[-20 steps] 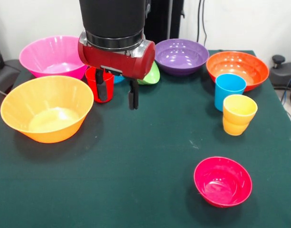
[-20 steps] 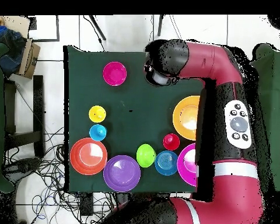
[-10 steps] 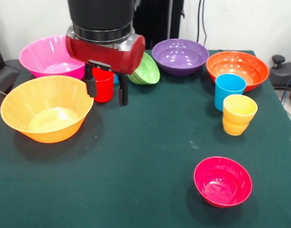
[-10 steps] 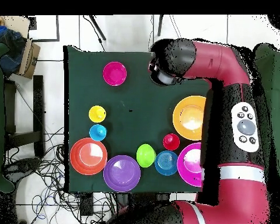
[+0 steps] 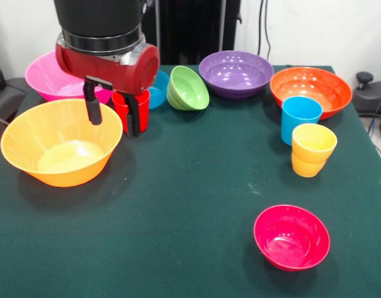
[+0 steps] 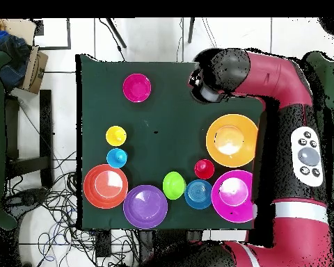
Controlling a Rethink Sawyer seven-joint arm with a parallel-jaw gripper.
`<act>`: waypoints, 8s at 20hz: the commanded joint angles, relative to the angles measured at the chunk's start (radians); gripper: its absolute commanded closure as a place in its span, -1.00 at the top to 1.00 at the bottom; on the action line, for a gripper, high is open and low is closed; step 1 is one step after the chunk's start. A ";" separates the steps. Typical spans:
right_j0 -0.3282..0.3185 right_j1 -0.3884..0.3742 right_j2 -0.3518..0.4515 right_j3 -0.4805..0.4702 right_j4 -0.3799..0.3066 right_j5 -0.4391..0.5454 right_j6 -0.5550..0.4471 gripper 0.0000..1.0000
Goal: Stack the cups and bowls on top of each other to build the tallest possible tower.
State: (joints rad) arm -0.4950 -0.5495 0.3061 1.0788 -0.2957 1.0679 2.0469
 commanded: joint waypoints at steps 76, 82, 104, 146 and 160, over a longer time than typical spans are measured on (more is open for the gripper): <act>-0.027 0.038 0.098 0.097 -0.218 -0.030 -0.344 1.00; -0.012 0.032 0.099 0.078 -0.245 -0.018 -0.367 1.00; -0.019 0.046 0.107 0.082 -0.222 -0.012 -0.340 1.00; 0.011 0.031 0.094 0.143 -0.259 -0.082 -0.327 1.00; -0.001 0.050 0.102 0.142 -0.261 -0.112 -0.342 1.00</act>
State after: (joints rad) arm -0.5094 -0.5454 0.3396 1.1345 -0.4840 1.0147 1.9764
